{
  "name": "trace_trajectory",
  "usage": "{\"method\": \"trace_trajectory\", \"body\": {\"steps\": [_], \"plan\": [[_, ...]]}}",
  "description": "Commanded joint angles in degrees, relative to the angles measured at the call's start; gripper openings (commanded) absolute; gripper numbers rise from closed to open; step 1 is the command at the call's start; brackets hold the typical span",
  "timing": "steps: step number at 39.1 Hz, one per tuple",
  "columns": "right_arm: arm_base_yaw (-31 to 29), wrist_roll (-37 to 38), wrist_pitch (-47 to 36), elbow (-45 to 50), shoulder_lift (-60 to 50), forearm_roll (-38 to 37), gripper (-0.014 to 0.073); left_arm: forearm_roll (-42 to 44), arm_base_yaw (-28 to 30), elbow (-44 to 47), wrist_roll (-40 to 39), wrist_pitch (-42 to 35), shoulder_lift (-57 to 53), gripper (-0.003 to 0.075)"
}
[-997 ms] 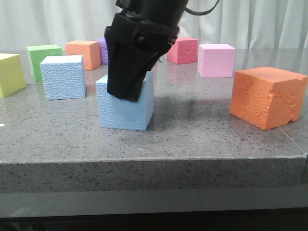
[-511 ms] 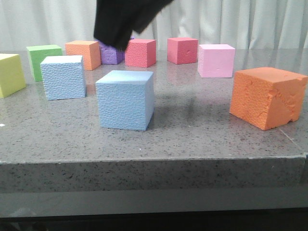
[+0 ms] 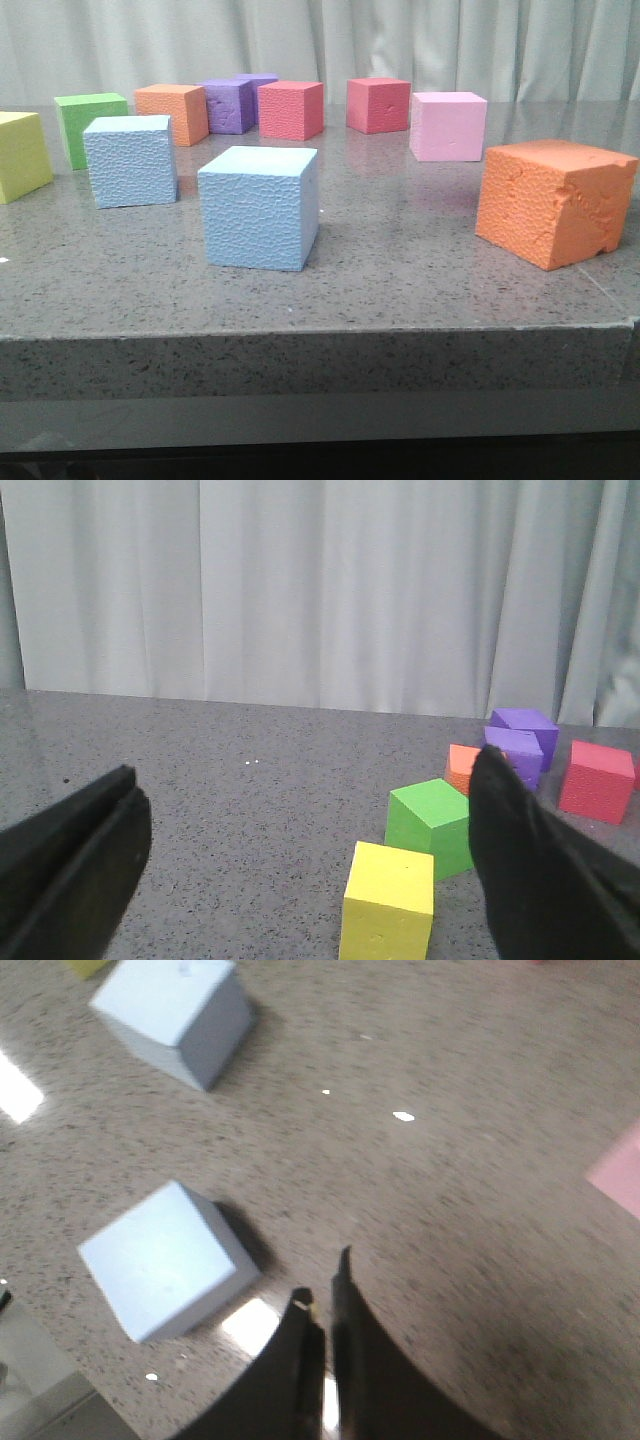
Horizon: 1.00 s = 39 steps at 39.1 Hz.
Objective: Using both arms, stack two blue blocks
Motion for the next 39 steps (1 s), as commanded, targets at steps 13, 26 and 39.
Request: {"method": "trace_trajectory", "body": {"steps": [13,26,39], "plan": [[-10.5,1.89,-13.65,24.1,-23.57,0.69,-0.0067,0.02,0.01,-2.02,0.0,-4.81,0.68,0.0617],[-10.87,1.89,-32.62,53.4,-48.82,1.6,-0.0067,-2.94,0.01,-2.02,0.0,-4.81,1.01,0.0617],[-10.87,1.89,-40.16,65.06,-62.96,1.6,-0.0067,-2.94,-4.61,-6.45,0.0,-3.14,10.87,0.0617]]}}
